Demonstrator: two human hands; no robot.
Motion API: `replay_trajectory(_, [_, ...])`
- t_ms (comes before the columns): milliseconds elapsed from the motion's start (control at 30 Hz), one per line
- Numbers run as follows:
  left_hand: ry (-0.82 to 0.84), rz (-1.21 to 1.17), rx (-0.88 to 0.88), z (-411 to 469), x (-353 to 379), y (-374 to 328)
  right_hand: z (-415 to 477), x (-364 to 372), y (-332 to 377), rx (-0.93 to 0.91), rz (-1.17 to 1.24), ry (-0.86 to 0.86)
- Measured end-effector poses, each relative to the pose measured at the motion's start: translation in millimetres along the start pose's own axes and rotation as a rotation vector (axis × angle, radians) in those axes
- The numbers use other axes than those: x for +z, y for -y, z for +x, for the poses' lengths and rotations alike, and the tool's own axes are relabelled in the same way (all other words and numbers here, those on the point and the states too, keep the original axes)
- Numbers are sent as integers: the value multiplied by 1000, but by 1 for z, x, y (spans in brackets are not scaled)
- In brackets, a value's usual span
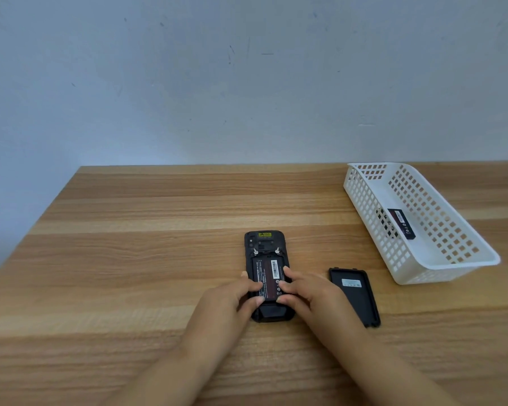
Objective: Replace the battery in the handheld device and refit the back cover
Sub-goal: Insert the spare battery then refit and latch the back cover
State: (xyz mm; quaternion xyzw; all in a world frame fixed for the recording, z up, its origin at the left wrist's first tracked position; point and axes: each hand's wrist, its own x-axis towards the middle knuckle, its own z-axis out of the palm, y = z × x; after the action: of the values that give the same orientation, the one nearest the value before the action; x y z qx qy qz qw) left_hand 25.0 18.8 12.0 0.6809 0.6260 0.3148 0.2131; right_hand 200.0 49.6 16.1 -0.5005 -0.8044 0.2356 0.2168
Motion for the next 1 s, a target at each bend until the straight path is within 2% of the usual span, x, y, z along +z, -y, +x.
replay_trajectory(200, [171, 91, 57, -1, -7, 0, -10, -8, -1, -20, -131, 118])
replay_trajectory(300, [231, 161, 77, -1, -15, -8, -12, -13, -1, -42, -250, 125])
replay_trajectory(433, [310, 465, 98, -5, -18, -13, -11, -20, 11, -64, -530, 215])
replay_trajectory(533, [366, 664, 162, -8, -19, -13, -17, -23, 24, -110, -554, 202])
replay_trajectory(567, [379, 696, 166, -8, -20, -13, -16, -27, 22, -81, -474, 162])
replay_trajectory(633, [413, 717, 159, -9, -24, -14, -20, -41, 8, 182, -314, 89])
replay_trajectory(700, [438, 705, 147, -10, -27, -15, -24, -55, -11, 428, -264, -104])
replay_trajectory(733, [448, 684, 131, -11, -27, -16, -27, -60, -20, 533, -270, -124])
replay_trajectory(867, [474, 593, 83, -15, -24, -16, -30, -65, -43, 758, -272, 8])
replay_trajectory(1000, [459, 611, 95, -21, -20, -16, -28, -67, -48, 839, -221, 60])
